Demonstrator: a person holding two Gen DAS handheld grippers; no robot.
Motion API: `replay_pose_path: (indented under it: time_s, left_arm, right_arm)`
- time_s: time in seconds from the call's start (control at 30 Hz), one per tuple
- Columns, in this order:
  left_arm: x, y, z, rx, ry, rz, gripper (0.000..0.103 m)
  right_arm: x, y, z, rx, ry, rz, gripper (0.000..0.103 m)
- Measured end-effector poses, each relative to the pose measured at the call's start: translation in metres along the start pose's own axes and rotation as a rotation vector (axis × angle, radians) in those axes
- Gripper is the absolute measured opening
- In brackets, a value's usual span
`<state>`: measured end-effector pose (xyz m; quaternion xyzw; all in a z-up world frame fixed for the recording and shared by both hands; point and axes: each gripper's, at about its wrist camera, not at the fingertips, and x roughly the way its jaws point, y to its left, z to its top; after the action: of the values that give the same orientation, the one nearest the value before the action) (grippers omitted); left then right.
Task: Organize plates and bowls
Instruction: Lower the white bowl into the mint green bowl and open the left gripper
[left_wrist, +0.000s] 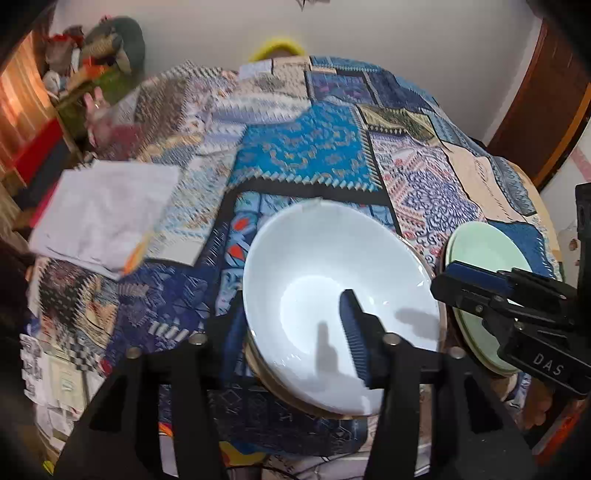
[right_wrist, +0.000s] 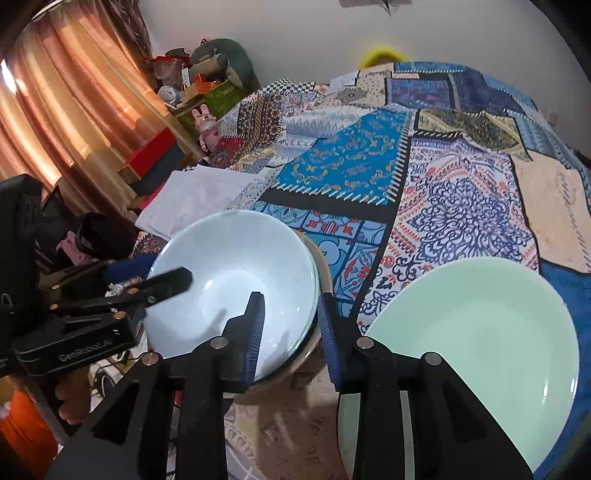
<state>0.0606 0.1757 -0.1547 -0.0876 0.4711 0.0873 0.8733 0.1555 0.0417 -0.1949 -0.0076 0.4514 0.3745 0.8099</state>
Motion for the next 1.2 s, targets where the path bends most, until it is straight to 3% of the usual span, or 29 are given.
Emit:
replay_pose_path:
  time_s: [0.17, 0.3, 0.53, 0.7, 1.2]
  left_arm:
    - [-0.024, -0.003, 0.001, 0.047, -0.101, 0.013, 0.065]
    - [-0.025, 0.008, -0.002, 0.023, -0.113, 0.033, 0.067]
    - [-0.002, 0.034, -0.017, -0.055, -0.041, 0.01, 0.067]
    - [0.017, 0.044, -0.027, -0.098, 0.012, -0.05, 0.066]
    - [0.053, 0.063, -0.038, -0.185, 0.075, -0.173, 0.064]
  right_arm:
    - [-0.005, -0.005, 0.001, 0.015, -0.014, 0.008, 0.038]
    - [-0.003, -0.008, 0.001, 0.03, -0.01, 0.013, 0.039]
    - [0.015, -0.008, 0.001, 0.035, 0.03, 0.01, 0.04]
    - [0.027, -0.008, 0.003, 0.031, 0.054, -0.008, 0.042]
    - [0.052, 0.005, -0.003, 0.012, 0.12, -0.027, 0.043]
